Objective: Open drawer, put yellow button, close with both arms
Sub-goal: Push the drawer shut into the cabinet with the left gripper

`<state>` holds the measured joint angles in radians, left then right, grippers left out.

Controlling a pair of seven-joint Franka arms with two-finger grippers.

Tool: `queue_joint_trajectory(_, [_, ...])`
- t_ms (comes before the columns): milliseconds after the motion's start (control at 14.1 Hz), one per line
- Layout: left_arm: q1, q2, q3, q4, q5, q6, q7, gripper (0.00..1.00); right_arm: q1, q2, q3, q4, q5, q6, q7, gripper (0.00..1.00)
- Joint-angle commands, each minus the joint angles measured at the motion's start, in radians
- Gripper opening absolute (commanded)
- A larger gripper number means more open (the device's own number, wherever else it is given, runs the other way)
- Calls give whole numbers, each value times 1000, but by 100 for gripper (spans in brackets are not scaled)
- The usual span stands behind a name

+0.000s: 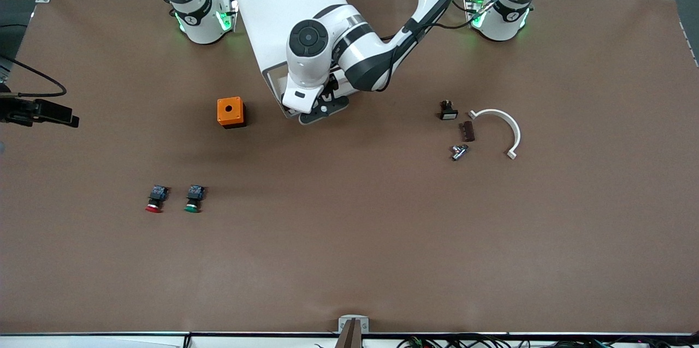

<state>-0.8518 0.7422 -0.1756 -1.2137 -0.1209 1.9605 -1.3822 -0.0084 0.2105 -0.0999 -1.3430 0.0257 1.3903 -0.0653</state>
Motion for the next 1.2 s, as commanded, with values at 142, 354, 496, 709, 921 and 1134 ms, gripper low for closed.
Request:
queue_joint_trajectory(142, [-29, 14, 2, 8, -127, -8, -15, 100, -16, -63, 9, 10, -10, -28, 2, 100])
queue_joint_trajectory(354, [-27, 16, 2, 6, -198, -8, -15, 100, -38, -68, 12, 7, -23, -65, -28, 100])
queue_joint_trajectory(496, [-27, 19, 2, 6, -244, -6, -17, 100, -47, -72, 9, 8, -6, -94, -15, 100])
queue_joint_trajectory(709, [-23, 32, 4, 6, -322, -6, -17, 100, -61, -83, 11, -13, 0, -137, -5, 100])
queue_joint_trajectory(921, [-15, 34, 4, 8, -330, -6, -15, 100, -42, -118, 17, -25, 2, -96, -5, 100])
queue_joint_trajectory(1134, [-10, 34, 8, 6, -329, -6, -14, 100, 21, -233, 9, -170, 0, 20, -5, 100])
